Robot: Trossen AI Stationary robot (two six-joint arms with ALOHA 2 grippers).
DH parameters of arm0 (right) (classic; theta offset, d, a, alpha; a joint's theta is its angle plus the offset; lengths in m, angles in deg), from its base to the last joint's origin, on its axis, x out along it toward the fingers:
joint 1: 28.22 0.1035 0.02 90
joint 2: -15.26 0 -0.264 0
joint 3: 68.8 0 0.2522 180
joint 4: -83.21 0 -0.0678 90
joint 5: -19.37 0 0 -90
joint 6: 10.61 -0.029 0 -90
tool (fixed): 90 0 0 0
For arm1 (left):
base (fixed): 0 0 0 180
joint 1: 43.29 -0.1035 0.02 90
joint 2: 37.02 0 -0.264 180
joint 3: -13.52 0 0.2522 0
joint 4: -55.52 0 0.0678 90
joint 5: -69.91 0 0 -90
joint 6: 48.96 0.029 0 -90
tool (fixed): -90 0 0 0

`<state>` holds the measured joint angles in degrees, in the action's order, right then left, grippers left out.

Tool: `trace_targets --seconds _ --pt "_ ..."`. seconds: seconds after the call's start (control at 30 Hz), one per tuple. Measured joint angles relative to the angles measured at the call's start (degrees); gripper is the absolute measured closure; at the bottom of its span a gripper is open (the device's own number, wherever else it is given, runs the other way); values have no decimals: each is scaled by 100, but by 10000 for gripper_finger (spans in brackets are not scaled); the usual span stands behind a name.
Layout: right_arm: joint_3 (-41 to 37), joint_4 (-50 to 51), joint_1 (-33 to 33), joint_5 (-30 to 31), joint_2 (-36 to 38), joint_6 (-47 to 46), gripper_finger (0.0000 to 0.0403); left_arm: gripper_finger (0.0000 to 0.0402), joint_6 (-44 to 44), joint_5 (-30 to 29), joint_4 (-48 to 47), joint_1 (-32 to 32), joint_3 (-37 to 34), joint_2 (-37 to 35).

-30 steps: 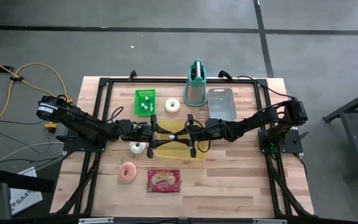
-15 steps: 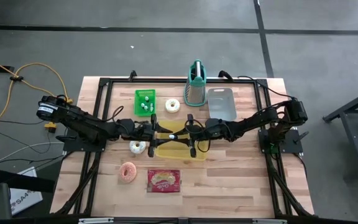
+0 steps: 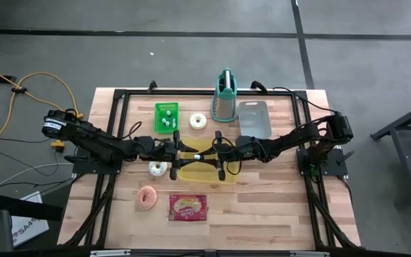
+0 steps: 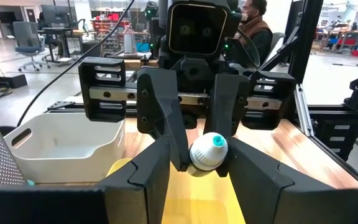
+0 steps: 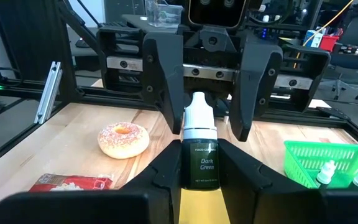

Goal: Pick & Place Food Item
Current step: Put the green food coloring bottle into the green bin

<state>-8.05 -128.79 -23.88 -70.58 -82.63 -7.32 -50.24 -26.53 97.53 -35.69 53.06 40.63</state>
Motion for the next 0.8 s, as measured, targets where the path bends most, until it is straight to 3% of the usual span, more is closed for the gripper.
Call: trace_targets --seconds 0.3,0.8 --pt "0 -2 0 1 0 0 325 257 97 5 -2 0 0 -2" --pt "0 0 0 4 0 -2 325 338 149 79 118 0 0 -2"
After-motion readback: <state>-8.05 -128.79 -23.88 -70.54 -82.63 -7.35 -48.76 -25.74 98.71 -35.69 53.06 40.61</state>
